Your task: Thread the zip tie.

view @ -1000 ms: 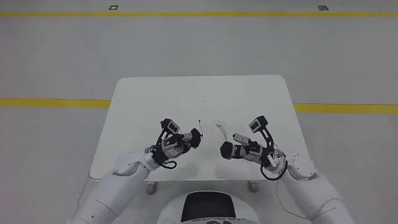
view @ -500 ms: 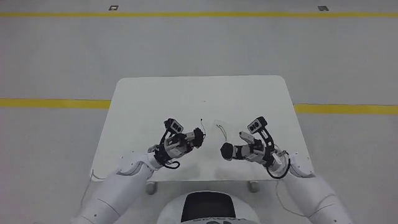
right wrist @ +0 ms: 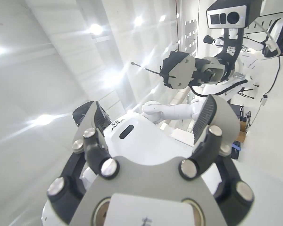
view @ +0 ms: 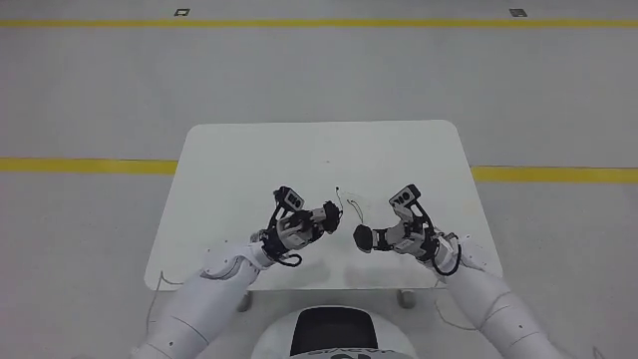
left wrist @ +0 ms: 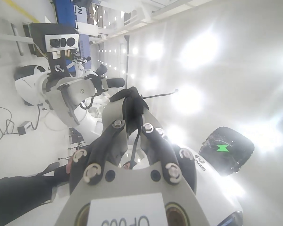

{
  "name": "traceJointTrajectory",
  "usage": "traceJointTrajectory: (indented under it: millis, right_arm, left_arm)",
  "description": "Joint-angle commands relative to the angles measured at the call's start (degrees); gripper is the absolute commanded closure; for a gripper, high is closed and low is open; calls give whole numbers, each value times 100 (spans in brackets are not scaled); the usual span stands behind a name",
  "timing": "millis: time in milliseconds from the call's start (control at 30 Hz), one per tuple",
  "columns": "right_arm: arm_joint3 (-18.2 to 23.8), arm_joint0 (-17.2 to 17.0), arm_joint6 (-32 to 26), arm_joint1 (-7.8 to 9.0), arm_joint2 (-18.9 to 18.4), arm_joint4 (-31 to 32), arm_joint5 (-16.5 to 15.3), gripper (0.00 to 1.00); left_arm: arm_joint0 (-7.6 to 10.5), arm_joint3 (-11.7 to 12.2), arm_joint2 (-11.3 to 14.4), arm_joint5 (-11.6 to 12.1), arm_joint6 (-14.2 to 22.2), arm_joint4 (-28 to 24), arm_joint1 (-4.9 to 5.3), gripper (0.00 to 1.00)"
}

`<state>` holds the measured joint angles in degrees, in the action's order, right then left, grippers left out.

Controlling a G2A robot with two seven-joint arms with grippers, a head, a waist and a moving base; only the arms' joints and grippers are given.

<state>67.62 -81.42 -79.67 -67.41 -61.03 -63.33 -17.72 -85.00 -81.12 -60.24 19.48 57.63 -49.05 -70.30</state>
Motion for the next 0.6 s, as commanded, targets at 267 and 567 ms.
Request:
traceJointTrajectory:
  millis: [267, 567]
  right_arm:
    - [105, -18, 205, -16, 38, 25, 109, 0]
    - [-193, 73, 179, -127, 73, -432, 225, 0]
  left_arm:
    - [1, -40, 22, -10, -104, 98, -19, 100]
    - [-90, -261, -117, 0, -550, 898, -154, 100]
